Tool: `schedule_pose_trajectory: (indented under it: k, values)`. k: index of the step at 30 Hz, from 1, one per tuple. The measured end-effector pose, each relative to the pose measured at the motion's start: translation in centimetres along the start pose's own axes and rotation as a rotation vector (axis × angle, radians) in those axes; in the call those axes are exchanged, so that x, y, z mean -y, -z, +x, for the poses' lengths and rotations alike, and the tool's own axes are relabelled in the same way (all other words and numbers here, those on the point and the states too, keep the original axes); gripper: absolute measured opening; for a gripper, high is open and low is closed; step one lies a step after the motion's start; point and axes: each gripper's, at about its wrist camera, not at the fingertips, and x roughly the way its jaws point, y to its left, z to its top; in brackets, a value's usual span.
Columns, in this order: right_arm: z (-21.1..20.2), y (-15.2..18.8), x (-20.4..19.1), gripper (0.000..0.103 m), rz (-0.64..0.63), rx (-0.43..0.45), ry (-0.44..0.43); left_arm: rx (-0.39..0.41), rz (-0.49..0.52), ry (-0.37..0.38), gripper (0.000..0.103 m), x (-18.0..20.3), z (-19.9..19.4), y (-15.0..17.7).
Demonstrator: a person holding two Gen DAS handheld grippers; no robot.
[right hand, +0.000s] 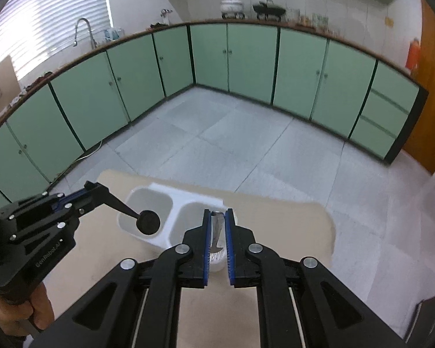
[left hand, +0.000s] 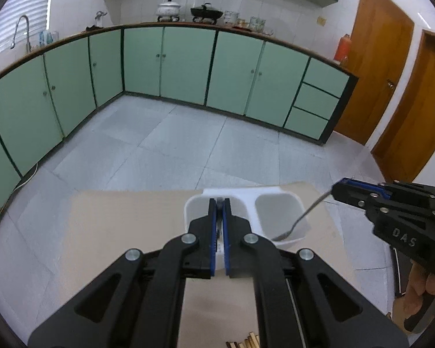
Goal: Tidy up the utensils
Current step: 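Drop the silver spoon into the white holder with the right tool while the left drops the black spoon, then grasp a red-patterned wooden chopstick with the right tool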
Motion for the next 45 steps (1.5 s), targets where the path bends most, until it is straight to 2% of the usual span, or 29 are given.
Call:
schedule_pose_trajectory:
  k: [1, 5, 7, 8, 12, 14, 15, 17, 18, 20, 22, 23, 25, 27, 30, 33, 38, 42, 45]
  values:
    - [0.0, 0.1, 0.0, 0.011, -0.002, 0.003, 0.001, -0.003, 0.000, -0.001, 0.006, -0.2, 0.1, 0.2]
    - [-1.6, 1.1, 0.0, 0.015, -0.001, 0.023, -0.007, 0.010, 0.015, -0.014, 0.029, -0.5, -1.3, 1.0]
    - [-3.4, 2.2, 0.0, 0.015, -0.009, 0.051, -0.017, 0.031, 0.018, -0.009, 0.029, -0.7, -3.3, 1.3]
    - [-4.1, 2.6, 0.0, 0.015, -0.007, 0.061, -0.026, 0.040, 0.014, -0.003, 0.032, -0.9, -4.2, 1.6]
    - [-8.8, 7.9, -0.1, 0.017, 0.002, 0.126, -0.071, 0.091, 0.020, -0.010, 0.045, -1.8, -9.1, 4.3]
    - [-10.4, 11.3, -0.4, 0.018, 0.002, 0.150, -0.081, 0.110, 0.020, -0.015, 0.053, -2.2, -11.7, 7.5]
    - [-11.4, 14.5, -0.8, 0.018, -0.003, 0.162, -0.084, 0.114, 0.022, -0.024, 0.054, -2.4, -12.8, 9.5]
    - [-12.3, 18.7, -1.4, 0.018, -0.015, 0.168, -0.075, 0.130, 0.043, -0.053, 0.056, -2.4, -14.8, 13.7]
    - [-12.7, 22.1, -1.9, 0.018, -0.017, 0.168, -0.062, 0.131, 0.056, -0.067, 0.058, -2.3, -15.4, 15.6]
    - [-12.7, 26.9, -2.5, 0.018, 0.003, 0.147, -0.072, 0.118, 0.050, -0.071, 0.060, -2.3, -16.7, 20.6]
    - [-12.6, 31.6, -3.8, 0.018, -0.001, 0.122, -0.074, 0.091, 0.027, -0.053, 0.060, -2.4, -17.2, 23.9]
    - [-12.5, 33.7, -4.5, 0.018, -0.009, 0.112, -0.079, 0.072, 0.021, -0.046, 0.060, -2.2, -17.6, 26.5]
    - [-12.0, 36.9, -5.8, 0.018, -0.018, 0.080, -0.088, 0.049, 0.000, -0.036, 0.060, -2.1, -17.9, 29.8]
    - [-11.2, 39.0, -7.2, 0.018, -0.035, 0.052, -0.108, 0.030, -0.015, -0.031, 0.060, -2.0, -17.9, 31.9]
    - [-10.8, 40.2, -8.9, 0.018, -0.087, 0.067, -0.108, 0.000, -0.016, -0.015, 0.060, -1.2, -17.7, 34.6]
    - [-10.0, 39.8, -9.4, 0.018, -0.087, 0.063, -0.113, -0.006, -0.009, -0.007, 0.060, -0.7, -17.6, 36.2]
    - [-8.9, 39.8, -9.4, 0.017, -0.114, 0.051, -0.120, -0.028, 0.006, 0.001, 0.060, -0.1, -16.6, 37.1]
    - [-9.0, 39.9, -8.9, 0.007, -0.124, 0.061, -0.100, -0.053, 0.047, 0.001, 0.060, 1.4, -15.4, 38.0]
    - [-9.2, 40.0, -7.7, 0.006, -0.098, 0.066, -0.096, -0.070, 0.065, 0.005, 0.060, 2.4, -14.4, 38.2]
